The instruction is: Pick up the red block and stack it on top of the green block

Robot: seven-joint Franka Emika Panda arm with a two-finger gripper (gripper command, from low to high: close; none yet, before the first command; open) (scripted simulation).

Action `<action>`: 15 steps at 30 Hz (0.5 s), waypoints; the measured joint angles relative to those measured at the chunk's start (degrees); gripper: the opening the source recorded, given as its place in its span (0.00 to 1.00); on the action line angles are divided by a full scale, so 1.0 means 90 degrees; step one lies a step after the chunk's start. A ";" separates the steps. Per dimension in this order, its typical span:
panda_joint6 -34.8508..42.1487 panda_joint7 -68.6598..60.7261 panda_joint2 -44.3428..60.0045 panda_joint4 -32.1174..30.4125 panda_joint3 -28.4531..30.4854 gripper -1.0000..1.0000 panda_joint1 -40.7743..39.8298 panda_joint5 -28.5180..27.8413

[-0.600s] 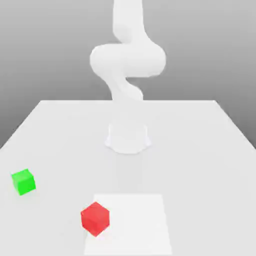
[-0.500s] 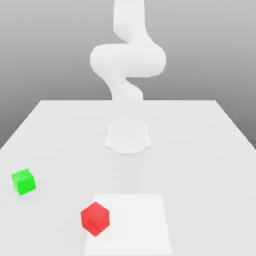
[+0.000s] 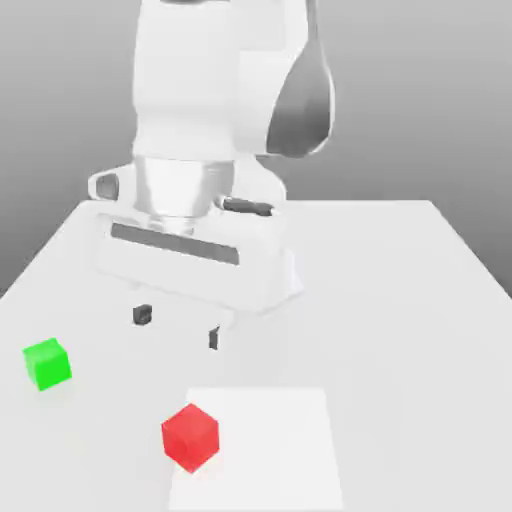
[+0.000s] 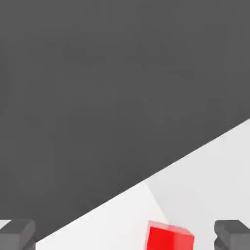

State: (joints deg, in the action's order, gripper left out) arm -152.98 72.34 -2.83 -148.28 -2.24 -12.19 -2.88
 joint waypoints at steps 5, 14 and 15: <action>-0.0666 0.0350 0.1138 -0.0305 0.0035 0.50 -0.0099 0.0223; -0.1571 0.0457 0.2220 -0.0178 0.0104 0.00 -0.0053 0.0129; -0.1574 0.0461 0.2220 -0.0178 0.0103 0.00 -0.0053 0.0126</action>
State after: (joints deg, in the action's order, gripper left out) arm -167.15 76.49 17.15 -149.89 -1.32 -12.67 -1.74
